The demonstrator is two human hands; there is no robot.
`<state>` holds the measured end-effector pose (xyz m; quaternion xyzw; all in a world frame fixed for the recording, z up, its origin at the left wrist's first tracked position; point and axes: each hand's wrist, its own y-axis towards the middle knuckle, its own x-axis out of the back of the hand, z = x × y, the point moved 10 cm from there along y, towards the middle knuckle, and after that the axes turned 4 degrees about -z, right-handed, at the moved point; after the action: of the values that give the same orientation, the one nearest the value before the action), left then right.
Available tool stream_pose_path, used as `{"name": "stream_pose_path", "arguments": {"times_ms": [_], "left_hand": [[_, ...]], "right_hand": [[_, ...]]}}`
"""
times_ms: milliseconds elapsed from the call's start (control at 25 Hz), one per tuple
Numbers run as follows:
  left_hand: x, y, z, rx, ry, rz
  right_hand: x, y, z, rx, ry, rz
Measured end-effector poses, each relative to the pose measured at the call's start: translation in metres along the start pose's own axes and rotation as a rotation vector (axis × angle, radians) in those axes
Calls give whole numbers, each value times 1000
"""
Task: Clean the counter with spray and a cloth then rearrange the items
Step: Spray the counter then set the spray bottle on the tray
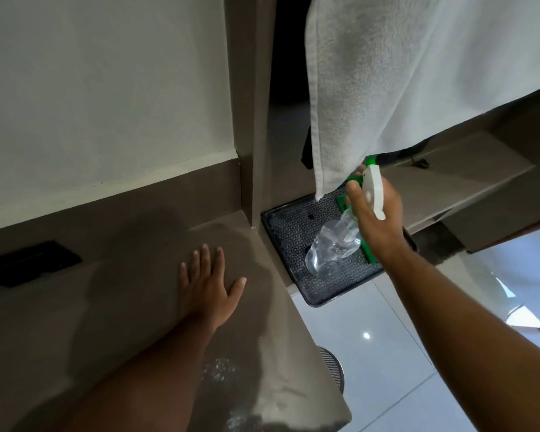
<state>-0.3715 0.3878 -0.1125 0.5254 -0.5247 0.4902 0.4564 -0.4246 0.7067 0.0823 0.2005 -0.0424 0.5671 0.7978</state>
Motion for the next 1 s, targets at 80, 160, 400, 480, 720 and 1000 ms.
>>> {"name": "stream_pose_path", "arguments": {"times_ms": [80, 160, 400, 480, 720, 1000], "left_hand": [[1, 2, -1, 2, 4, -7], [0, 1, 0, 4, 6, -7], [-6, 4, -1, -3, 23, -17], [-8, 3, -1, -5, 38, -26], [-11, 4, 3, -8, 59, -39], [-11, 3, 3, -10, 59, -37]], "right_hand": [[-2, 7, -1, -10, -85, 103], [-8, 2, -21, -98, -259, 379], [61, -24, -178, -582, -691, 537], [77, -17, -217, -655, -781, 366], [93, 13, -267, -772, -1041, 169], [102, 10, -256, -984, -575, 80]]}}
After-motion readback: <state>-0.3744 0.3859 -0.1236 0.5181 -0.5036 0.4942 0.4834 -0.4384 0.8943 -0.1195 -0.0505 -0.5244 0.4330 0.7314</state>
